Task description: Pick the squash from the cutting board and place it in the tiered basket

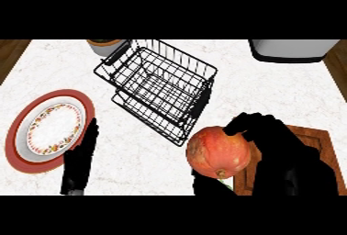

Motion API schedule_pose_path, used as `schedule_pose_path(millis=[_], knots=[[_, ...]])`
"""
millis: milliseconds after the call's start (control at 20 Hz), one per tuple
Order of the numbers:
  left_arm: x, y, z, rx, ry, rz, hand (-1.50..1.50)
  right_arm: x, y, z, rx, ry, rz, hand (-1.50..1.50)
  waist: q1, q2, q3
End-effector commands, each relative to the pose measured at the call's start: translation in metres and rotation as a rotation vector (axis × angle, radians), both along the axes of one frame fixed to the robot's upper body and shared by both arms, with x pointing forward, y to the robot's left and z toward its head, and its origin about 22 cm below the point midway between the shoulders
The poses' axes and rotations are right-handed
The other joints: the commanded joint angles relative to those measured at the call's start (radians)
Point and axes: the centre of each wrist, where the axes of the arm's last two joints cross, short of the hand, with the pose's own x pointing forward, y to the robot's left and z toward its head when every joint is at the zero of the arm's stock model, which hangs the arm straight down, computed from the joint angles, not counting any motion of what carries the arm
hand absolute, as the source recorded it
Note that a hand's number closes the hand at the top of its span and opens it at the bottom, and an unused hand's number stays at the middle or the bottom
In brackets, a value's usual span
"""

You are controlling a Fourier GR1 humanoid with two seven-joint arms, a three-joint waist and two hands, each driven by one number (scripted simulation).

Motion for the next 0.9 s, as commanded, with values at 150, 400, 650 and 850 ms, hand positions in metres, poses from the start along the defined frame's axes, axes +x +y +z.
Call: schedule_pose_path(millis=[150, 400, 650, 850], knots=[[0.011, -0.001, 0.002, -0.005, 0.026, -0.005, 0.00, 0.051, 0.013, 0.031, 0.090, 0.140, -0.178, 1.50, 0.012, 0.008, -0.001], [0.014, -0.009, 0.000, 0.001, 0.040, -0.017, 0.00, 0.093, 0.036, 0.038, 0.048, 0.209, -0.131, 1.50, 0.020, 0.011, 0.000], [0.008, -0.001, -0.005, 0.006, 0.037, -0.010, 0.00, 0.119, 0.059, 0.047, 0.013, 0.260, -0.099, 1.50, 0.017, 0.007, 0.001], [0.005, 0.005, 0.007, 0.000, 0.021, -0.013, 0.00, 0.152, 0.063, 0.027, 0.010, 0.304, -0.126, 1.50, 0.022, 0.008, 0.002]])
